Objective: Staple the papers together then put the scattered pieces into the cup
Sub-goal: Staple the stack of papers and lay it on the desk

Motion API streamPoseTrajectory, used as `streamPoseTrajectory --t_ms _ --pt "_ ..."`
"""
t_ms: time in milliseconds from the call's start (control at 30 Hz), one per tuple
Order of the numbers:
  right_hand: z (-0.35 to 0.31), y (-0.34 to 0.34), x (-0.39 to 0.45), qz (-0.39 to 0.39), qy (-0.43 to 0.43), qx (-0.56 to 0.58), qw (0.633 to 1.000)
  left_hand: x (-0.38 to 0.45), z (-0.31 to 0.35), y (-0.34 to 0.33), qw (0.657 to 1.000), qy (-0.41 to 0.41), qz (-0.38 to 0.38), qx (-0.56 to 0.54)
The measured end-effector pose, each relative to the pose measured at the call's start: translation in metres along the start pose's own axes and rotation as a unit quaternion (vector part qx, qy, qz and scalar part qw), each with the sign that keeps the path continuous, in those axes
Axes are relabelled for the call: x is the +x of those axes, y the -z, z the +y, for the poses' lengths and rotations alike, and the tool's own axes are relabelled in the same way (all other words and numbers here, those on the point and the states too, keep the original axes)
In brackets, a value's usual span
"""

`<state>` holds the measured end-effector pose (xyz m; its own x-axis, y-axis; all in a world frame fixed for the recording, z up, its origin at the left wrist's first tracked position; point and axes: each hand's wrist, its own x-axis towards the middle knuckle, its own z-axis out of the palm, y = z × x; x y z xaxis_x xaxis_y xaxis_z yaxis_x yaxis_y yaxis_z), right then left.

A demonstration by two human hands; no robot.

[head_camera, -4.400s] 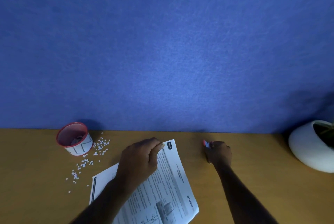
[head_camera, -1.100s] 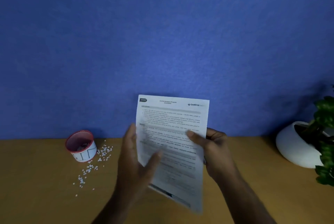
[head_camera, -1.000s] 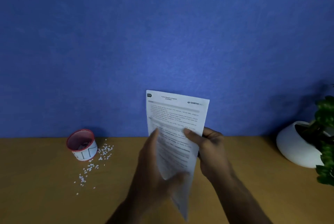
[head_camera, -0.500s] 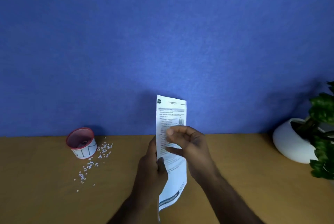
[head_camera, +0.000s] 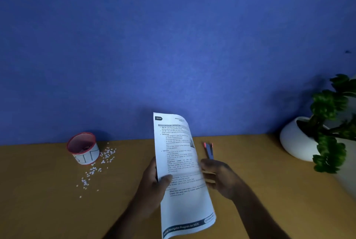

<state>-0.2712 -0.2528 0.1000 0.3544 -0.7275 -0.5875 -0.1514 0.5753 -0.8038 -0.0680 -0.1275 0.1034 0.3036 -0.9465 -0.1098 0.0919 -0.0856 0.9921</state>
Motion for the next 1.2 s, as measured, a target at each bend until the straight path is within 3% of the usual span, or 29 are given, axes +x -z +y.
streamPoseTrajectory --t_ms 167,500,667,833,1000,1200 --pt "0.010 0.019 -0.015 0.064 0.027 0.047 0.996 -0.007 -0.008 -0.004 0.999 0.032 -0.009 0.032" --pt "0.047 0.065 -0.029 0.186 0.018 -0.049 0.981 -0.007 -0.052 -0.030 0.976 0.105 -0.020 0.190" --pt "0.066 0.098 -0.032 0.251 0.006 -0.092 0.964 -0.010 -0.075 -0.055 0.956 0.170 -0.085 0.222" --pt "0.082 0.121 -0.031 0.294 -0.012 -0.148 0.944 -0.013 -0.091 -0.078 0.940 0.211 -0.079 0.256" --pt "0.094 0.135 -0.028 0.315 -0.042 -0.265 0.911 -0.017 -0.099 -0.096 0.934 0.205 -0.083 0.282" --pt "0.098 0.139 -0.028 0.341 -0.039 -0.301 0.890 -0.017 -0.111 -0.104 0.924 0.190 -0.082 0.322"
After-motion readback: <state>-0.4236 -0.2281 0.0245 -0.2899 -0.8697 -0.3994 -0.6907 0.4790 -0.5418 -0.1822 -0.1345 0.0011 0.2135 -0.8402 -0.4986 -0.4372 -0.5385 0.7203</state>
